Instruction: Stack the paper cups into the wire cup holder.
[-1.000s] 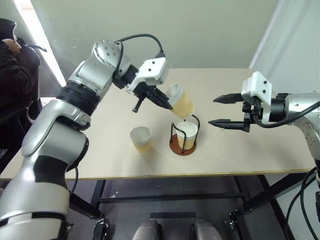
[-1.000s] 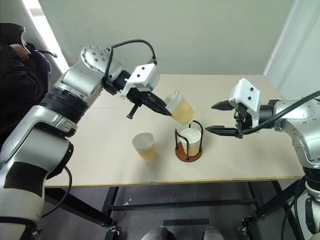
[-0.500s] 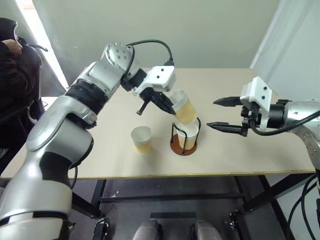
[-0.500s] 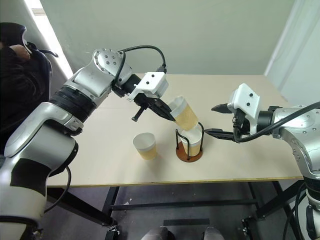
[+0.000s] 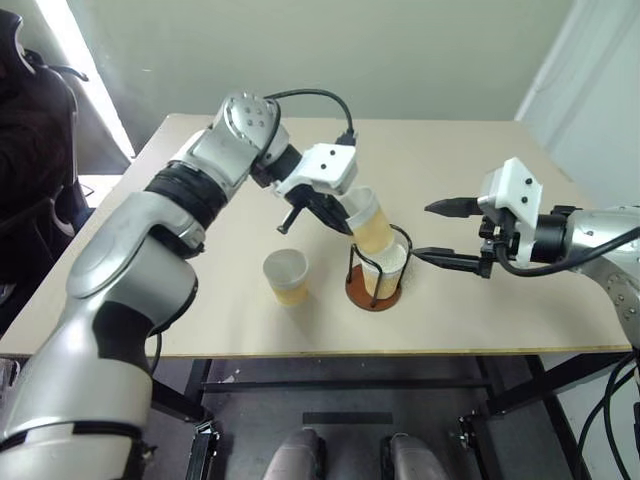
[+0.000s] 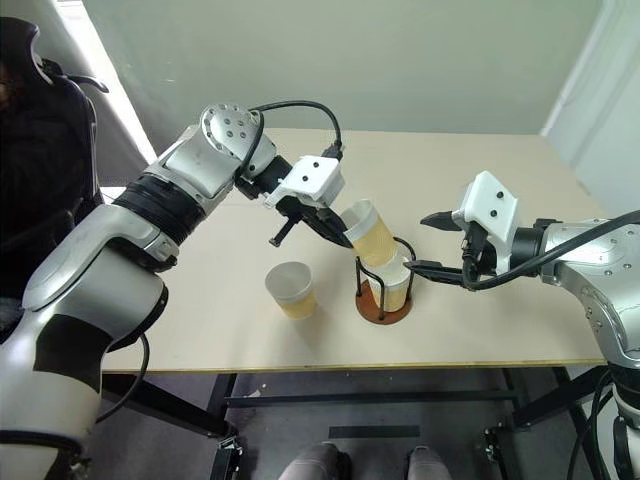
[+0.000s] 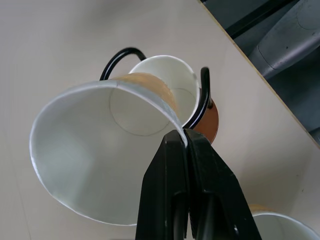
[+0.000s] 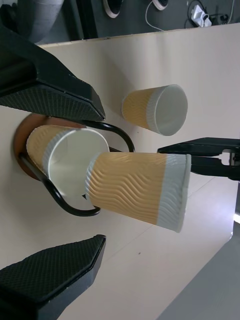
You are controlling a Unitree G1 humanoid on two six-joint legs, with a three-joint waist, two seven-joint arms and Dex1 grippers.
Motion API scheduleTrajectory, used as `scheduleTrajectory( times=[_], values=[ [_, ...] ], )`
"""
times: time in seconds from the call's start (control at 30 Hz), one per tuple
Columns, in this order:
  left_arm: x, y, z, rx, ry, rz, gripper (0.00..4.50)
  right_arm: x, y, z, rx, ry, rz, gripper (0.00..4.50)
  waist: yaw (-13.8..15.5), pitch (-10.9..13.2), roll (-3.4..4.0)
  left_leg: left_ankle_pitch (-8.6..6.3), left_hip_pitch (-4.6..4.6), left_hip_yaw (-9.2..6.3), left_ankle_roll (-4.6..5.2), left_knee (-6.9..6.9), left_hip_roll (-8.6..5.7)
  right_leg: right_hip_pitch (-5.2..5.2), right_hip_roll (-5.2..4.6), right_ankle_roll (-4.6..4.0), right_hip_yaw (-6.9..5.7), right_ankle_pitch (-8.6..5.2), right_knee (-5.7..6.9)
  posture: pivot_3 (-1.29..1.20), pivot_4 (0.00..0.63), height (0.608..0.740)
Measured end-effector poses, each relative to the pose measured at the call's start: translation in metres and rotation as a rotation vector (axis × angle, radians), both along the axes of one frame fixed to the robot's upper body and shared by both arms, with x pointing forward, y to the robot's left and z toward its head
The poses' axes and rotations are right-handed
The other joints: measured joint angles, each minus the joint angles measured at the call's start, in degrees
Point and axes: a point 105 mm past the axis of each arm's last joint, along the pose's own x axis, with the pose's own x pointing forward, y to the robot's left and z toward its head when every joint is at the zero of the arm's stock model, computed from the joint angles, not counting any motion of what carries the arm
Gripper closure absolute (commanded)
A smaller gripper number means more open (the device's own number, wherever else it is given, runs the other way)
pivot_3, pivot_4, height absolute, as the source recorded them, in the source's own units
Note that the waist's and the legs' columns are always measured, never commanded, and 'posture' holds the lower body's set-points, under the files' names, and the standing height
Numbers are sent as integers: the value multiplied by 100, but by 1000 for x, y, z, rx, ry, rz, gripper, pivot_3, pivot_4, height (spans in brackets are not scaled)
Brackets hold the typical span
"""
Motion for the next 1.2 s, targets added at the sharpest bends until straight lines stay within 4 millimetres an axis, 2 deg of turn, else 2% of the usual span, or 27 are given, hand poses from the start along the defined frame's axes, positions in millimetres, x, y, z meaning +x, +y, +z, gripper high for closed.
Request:
scheduleTrajectory(
  times=[0.27, 0.87, 0.97, 1.03, 1.2],
  values=[
    [-2, -15, 0, -28, 9, -33, 4440, 0, -1, 0, 5, -3, -10, 836, 62, 23, 1, -34, -26, -7, -10, -8, 4, -1, 3, 32, -6, 19, -75, 0, 150, 740],
    [-12, -15, -11, 53, 5, -101, 4440, 0, -3, 3, 12, -16, -24, 836, 66, 127, 9, -51, -27, -7, -11, -11, 6, -2, 2, 32, -6, 18, -80, 0, 150, 740],
    [-11, -15, -12, 64, -15, -112, 3870, 0, -3, 3, 12, -16, -24, 836, 67, 127, 9, -51, -25, -6, -11, -11, 6, -1, 1, 32, -5, 18, -80, 0, 150, 740],
    [-9, -17, -15, 78, -29, -119, 3238, 0, -4, 3, 12, -17, -24, 836, 69, 129, 7, -51, -25, -7, -11, -11, 6, -1, 1, 32, -5, 18, -79, 0, 150, 740],
    [-4, -22, -17, 84, -87, -141, 1318, 0, -4, 3, 11, -18, -25, 836, 68, 140, 7, -52, -25, -6, -11, -11, 7, -3, 1, 32, -5, 19, -79, 0, 150, 740]
  ],
)
